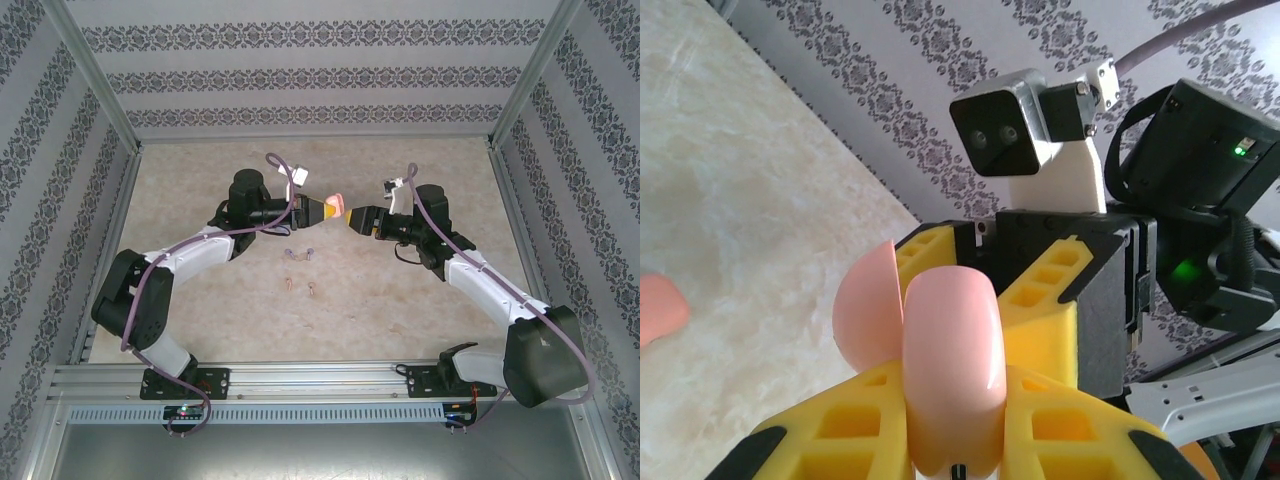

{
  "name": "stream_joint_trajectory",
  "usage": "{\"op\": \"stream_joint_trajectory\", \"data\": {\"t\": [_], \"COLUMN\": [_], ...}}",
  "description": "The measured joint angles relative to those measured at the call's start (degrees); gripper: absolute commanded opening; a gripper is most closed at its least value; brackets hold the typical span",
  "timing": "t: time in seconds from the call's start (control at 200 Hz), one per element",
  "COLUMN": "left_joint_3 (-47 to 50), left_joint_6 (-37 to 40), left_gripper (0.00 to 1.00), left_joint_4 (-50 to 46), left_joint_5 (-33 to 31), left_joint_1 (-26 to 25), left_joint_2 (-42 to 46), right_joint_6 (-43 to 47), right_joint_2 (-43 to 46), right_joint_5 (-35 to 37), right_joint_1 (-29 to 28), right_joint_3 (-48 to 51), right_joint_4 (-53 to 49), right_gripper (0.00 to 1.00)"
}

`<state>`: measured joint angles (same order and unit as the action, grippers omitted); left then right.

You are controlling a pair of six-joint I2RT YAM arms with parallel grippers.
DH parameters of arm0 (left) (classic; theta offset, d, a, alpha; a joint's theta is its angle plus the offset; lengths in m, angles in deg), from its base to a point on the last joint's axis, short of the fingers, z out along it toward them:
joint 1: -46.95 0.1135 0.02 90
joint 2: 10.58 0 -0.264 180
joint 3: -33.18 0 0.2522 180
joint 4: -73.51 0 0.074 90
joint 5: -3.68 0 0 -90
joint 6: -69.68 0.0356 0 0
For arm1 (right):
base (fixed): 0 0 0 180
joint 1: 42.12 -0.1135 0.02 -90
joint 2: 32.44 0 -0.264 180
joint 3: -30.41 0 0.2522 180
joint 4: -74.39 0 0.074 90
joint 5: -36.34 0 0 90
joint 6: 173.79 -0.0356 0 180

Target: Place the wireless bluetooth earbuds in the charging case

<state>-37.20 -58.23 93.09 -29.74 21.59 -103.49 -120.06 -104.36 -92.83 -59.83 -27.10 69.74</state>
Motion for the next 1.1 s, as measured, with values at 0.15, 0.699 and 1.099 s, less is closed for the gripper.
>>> {"op": "stream_joint_trajectory", "data": {"t": [0.15, 0.699, 1.099], "left_joint_3": [0.0, 0.5, 0.6], "left_joint_6": [-2.8, -4.6, -4.7], "left_gripper": [0.0, 0.0, 0.0], "left_joint_4": [3.7, 6.6, 6.6], "left_joint_5": [0.2, 0.2, 0.4], "left_joint_1": [0.0, 0.0, 0.0], "left_joint_2": [-1.0, -1.8, -2.9], "right_joint_6": [-0.9, -2.6, -3.3], "right_joint_2": [0.0, -0.8, -1.7], "right_joint_5": [-0.8, -0.9, -1.1], "right_joint_1": [0.0, 0.4, 0.7], "right_joint_3": [-0.1, -1.7, -2.3], "right_joint_4": [0.9, 2.7, 3.7], "right_gripper": [0.59, 0.53, 0.49]}}
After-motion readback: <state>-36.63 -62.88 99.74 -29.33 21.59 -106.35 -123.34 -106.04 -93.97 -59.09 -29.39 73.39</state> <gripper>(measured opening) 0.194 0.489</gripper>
